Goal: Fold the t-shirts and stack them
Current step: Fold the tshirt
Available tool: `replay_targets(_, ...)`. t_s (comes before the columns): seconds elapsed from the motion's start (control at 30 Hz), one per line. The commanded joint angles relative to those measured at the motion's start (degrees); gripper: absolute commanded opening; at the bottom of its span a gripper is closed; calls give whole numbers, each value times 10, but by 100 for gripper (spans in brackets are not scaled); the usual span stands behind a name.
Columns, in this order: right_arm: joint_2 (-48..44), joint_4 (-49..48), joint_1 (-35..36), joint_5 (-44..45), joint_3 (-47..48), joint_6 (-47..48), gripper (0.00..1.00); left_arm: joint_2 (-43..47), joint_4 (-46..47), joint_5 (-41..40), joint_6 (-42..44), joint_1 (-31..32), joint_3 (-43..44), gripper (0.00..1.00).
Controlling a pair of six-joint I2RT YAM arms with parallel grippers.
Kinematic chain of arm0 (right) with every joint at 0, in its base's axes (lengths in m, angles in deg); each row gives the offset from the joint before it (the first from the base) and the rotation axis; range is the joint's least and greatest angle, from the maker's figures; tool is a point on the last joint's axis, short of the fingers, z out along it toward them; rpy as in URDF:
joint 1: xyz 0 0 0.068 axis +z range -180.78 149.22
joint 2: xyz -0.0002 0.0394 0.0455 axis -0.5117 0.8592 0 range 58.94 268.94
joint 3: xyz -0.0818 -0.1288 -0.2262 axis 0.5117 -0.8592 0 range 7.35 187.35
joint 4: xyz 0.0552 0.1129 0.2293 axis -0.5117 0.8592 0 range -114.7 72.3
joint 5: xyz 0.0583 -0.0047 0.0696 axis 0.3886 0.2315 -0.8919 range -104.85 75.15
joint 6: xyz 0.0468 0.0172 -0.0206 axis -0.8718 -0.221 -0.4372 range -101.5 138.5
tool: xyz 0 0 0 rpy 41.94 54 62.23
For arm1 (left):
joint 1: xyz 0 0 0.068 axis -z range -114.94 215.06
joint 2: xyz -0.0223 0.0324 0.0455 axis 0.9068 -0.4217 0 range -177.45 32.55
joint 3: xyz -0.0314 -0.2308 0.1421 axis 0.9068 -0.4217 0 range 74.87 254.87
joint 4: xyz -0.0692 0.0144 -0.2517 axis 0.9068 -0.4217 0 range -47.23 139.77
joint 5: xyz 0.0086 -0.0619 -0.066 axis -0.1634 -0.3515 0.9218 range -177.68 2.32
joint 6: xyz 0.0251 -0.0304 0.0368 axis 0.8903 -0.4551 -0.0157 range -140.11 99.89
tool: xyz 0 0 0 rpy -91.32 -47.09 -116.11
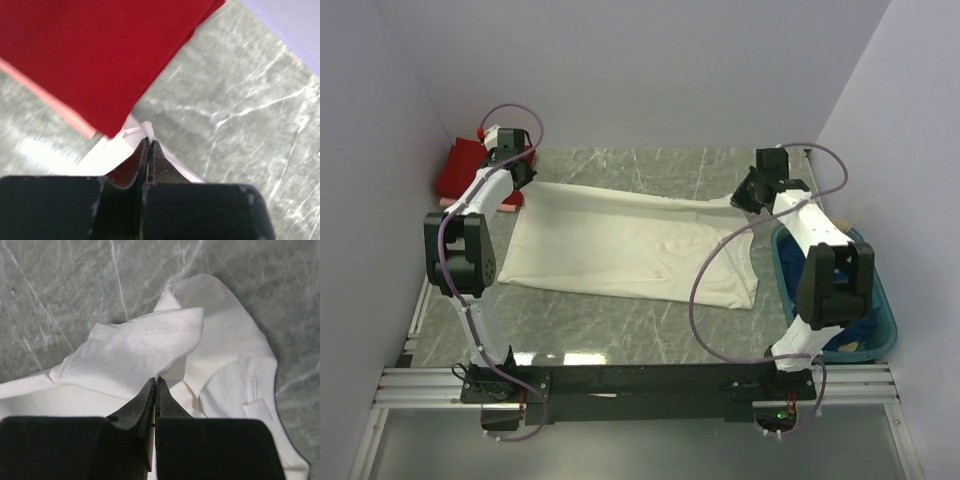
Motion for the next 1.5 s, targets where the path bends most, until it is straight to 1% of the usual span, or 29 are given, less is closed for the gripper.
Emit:
replay_targets(0.0,-78,-38,5,17,-49,-19,0,57,13,-18,-13,-5,-44,0)
replay_targets(0.03,-89,-41,8,20,-79,-21,0,65,19,-16,-13,-6,-70,0)
replay_targets(0.13,-130,-52,12,19,-133,-28,0,92,21,-10,-20,-5,-110,0)
replay_targets(0.3,-184,-69,16,6,-199,-34,0,114,-2,-22,-43,-6,-140,1)
replay_targets(0.43,-218,-72,20,8,-249,-30,0,139,2,-11,-71,-5,-178,1)
replay_targets(0.6,-248,-72,20,-6,-288,-24,0,167,27,-7,-113,-6,-248,1)
replay_targets(0.8,-263,-79,31,-16,-315,-23,0,183,49,-21,-129,-5,-291,1)
replay_targets(0.97,-266,-93,35,-23,-336,-28,0,201,65,-30,-132,-6,-303,1)
replay_targets(1.23,-281,-93,35,-33,-342,-31,0,192,42,-50,-126,-6,-256,1)
replay_targets(1.47,-298,-101,39,-41,-368,-35,0,203,47,-61,-128,-7,-277,1)
